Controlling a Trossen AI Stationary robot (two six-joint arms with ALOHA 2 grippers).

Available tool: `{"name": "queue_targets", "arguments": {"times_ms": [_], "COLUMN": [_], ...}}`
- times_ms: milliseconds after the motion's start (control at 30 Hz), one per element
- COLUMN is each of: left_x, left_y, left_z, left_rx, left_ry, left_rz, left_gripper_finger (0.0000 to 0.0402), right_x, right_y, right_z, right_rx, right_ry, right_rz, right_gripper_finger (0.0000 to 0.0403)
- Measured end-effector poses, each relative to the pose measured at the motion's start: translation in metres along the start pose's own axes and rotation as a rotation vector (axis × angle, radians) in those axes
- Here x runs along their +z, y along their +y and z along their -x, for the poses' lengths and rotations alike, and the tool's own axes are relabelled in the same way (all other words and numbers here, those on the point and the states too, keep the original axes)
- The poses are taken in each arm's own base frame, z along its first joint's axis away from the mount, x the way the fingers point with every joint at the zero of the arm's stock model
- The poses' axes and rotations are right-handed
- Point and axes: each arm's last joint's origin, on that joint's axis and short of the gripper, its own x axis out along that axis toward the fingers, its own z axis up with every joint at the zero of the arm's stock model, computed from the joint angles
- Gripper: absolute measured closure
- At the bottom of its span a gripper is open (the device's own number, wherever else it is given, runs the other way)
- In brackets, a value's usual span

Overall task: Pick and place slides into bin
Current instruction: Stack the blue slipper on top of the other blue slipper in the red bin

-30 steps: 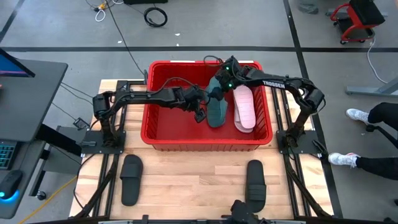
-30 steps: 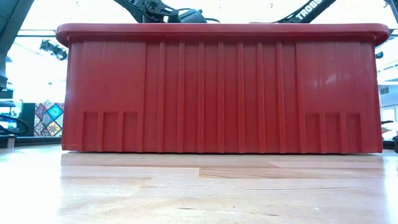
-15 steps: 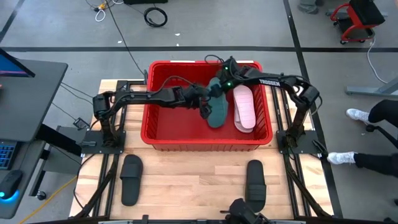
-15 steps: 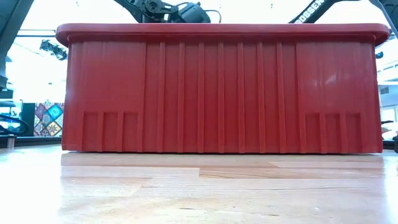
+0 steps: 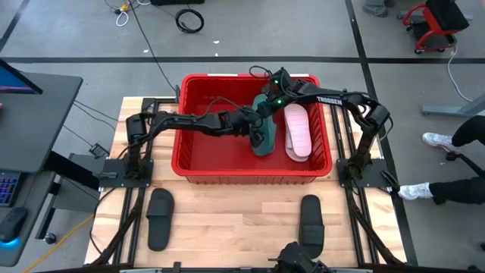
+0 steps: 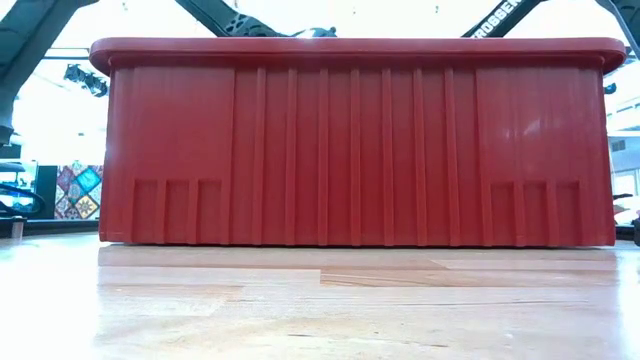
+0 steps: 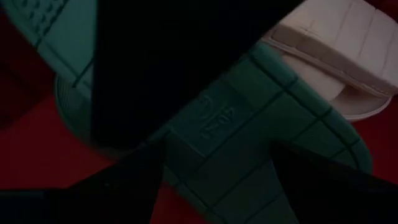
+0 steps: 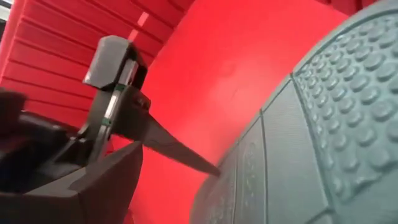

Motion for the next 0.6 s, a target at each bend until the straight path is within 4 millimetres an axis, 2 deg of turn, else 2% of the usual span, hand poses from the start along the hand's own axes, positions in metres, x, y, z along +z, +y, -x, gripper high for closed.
{"name": "queue_targets", "arguments": {"times_ms": [167, 333, 500, 600], "left_x": [-0.002, -0.005, -0.007, -0.005], "left_y": [0.000, 0.001, 0.002, 0.002], "left_z": [-0.002, -0.003, -0.004, -0.003], "left_rx": [0.018, 0.026, 0.029, 0.027], "left_ry": [0.009, 0.027, 0.038, 0.031], "left_rz": [0.006, 0.005, 0.007, 0.031], "left_gripper_finger": [0.0100, 0.0100, 0.0100, 0.0100], "right_x": [0.002, 0.000, -0.008, -0.016], "right_y": [0.008, 0.006, 0.010, 0.015], "right_z": [0.018, 0.047, 0.077, 0.088], "right_rx": [-0.019, -0.163, -0.256, -0.298], "right_ry": [-0.026, -0.039, -0.011, 0.039], "right_rz": [0.017, 0.056, 0.085, 0.105], "right_gripper_finger": [0.0009, 0.0009, 0.0009, 0.0010]}}
